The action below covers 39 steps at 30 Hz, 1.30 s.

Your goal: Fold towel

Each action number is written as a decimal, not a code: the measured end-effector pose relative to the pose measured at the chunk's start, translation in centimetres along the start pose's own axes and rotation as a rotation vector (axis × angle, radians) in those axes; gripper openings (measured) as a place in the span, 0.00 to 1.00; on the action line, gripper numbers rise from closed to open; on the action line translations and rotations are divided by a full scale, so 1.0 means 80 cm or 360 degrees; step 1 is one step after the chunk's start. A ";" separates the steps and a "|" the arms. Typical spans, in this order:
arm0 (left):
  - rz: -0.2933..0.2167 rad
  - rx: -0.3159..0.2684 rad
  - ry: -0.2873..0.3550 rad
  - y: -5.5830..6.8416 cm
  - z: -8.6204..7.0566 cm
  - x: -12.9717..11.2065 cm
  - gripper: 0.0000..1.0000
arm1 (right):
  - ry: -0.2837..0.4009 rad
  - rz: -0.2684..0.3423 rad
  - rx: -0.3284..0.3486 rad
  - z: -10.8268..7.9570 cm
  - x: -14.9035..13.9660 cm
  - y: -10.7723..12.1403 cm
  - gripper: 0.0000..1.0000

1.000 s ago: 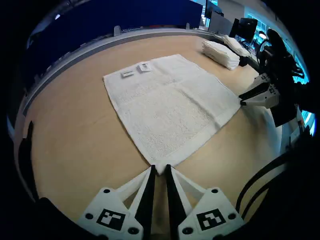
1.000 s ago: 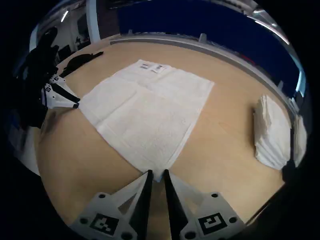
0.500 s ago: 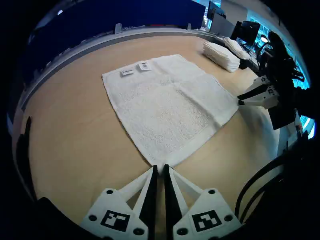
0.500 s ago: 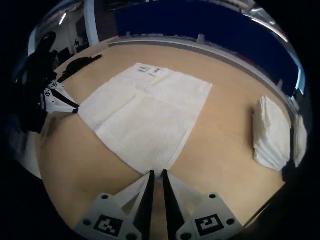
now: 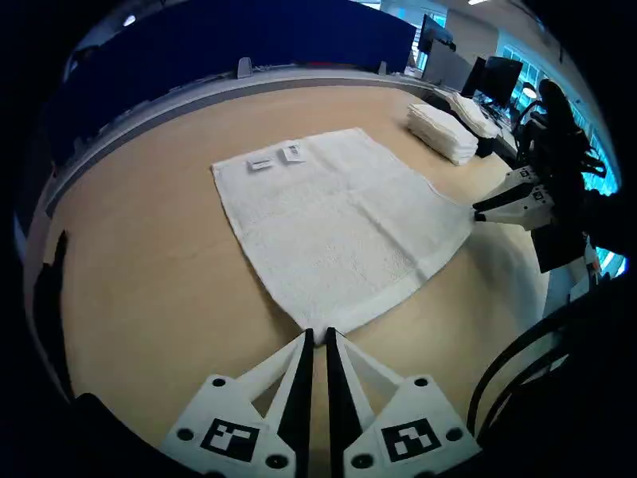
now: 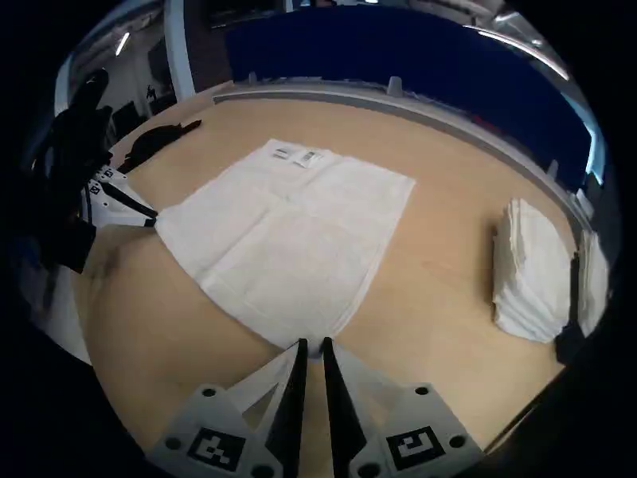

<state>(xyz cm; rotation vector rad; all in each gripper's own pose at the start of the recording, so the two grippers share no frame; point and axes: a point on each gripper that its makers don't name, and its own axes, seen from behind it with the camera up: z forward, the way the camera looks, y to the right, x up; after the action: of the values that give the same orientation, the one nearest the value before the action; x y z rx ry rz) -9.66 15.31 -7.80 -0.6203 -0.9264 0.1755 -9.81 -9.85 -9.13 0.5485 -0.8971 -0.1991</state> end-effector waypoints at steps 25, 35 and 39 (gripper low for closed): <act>-0.0118 0.0004 0.0095 0.014 -0.069 0.045 0.11 | 0.0134 0.0059 0.0027 -0.072 0.067 -0.004 0.14; -0.0140 0.0004 0.0099 0.017 -0.085 0.049 0.11 | 0.0147 0.0081 0.0038 -0.089 0.071 -0.009 0.14; -0.0157 -0.0001 0.0101 0.018 -0.086 0.050 0.11 | 0.0147 0.0088 0.0040 -0.086 0.072 -0.009 0.14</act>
<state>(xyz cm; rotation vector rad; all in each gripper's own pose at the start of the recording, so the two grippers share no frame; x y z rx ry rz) -1.64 15.17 -8.86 -0.5766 -0.8934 0.0669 -0.78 -10.17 -9.00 0.5512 -0.8248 -0.1116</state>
